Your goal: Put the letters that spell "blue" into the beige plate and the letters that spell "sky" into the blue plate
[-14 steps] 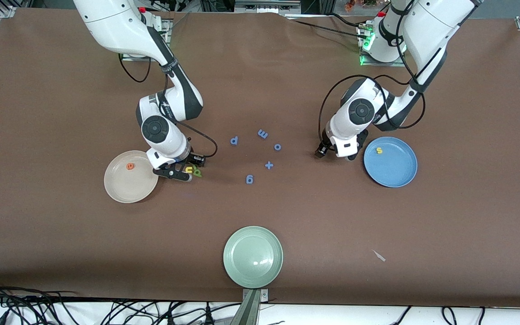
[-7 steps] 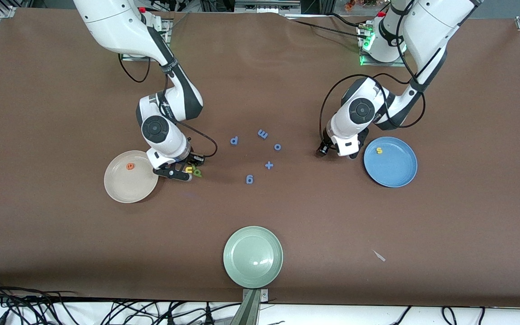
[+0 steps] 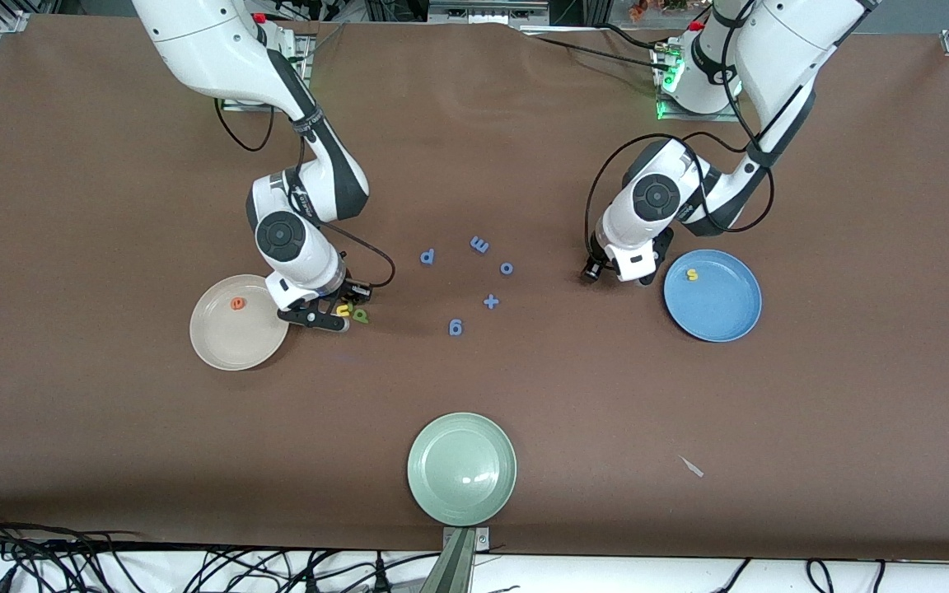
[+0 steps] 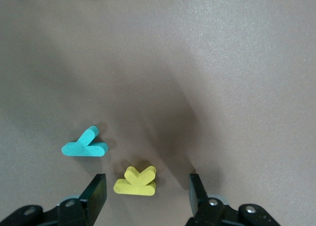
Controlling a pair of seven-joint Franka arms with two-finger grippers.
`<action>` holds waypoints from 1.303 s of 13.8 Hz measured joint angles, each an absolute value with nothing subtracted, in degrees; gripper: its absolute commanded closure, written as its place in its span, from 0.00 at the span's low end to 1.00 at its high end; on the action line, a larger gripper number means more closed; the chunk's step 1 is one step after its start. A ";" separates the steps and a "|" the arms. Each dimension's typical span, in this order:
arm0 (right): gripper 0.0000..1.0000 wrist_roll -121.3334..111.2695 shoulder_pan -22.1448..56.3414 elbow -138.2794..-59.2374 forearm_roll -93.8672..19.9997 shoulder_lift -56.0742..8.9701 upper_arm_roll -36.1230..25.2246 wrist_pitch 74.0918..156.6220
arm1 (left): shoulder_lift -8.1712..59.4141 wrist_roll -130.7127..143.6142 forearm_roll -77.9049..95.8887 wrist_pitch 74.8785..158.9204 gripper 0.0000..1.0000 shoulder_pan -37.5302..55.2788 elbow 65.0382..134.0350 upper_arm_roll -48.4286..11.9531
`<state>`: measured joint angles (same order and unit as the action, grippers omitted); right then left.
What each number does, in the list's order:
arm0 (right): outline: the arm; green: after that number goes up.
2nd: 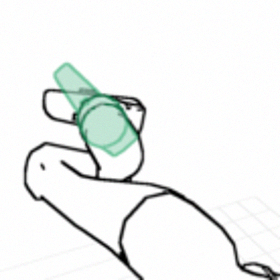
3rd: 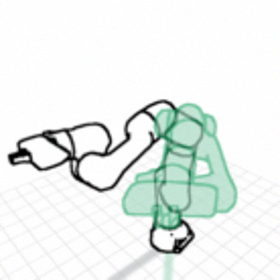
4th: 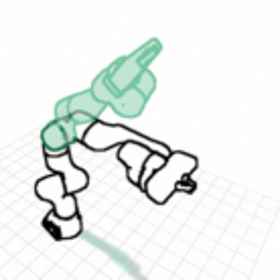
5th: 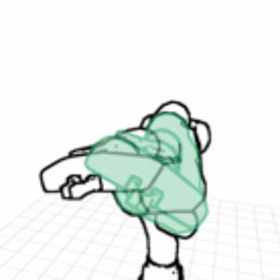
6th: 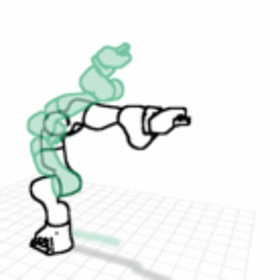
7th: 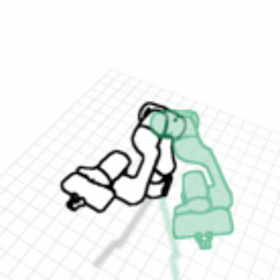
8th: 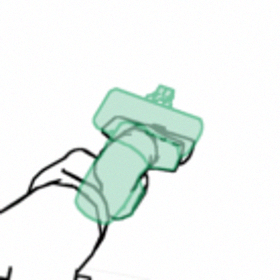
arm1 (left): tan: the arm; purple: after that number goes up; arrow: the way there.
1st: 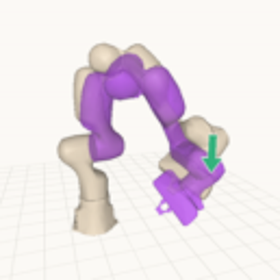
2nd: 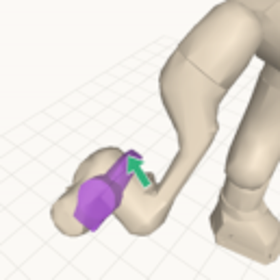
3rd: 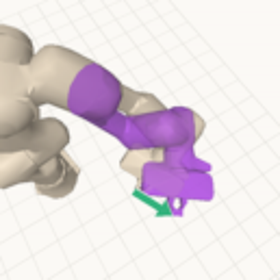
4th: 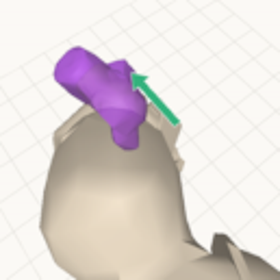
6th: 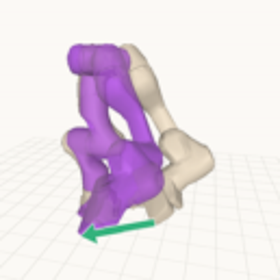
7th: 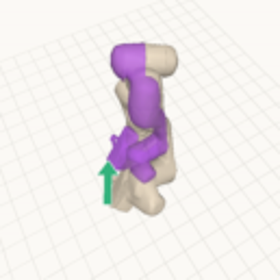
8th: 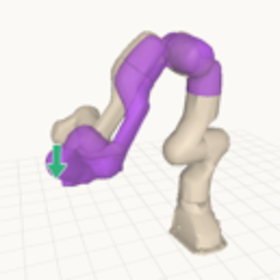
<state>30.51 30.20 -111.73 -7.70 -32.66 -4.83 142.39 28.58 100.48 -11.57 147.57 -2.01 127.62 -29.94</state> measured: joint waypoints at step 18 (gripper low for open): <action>0.81 7.49 29.59 -105.50 -7.70 -29.18 -18.19 125.56 | 28.13 102.34 -11.60 147.65 0.40 -1.88 128.32 -30.02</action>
<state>7.49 29.59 -105.50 -7.70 -29.18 -18.19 125.56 28.13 102.34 -11.60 147.65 -1.88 128.32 -30.02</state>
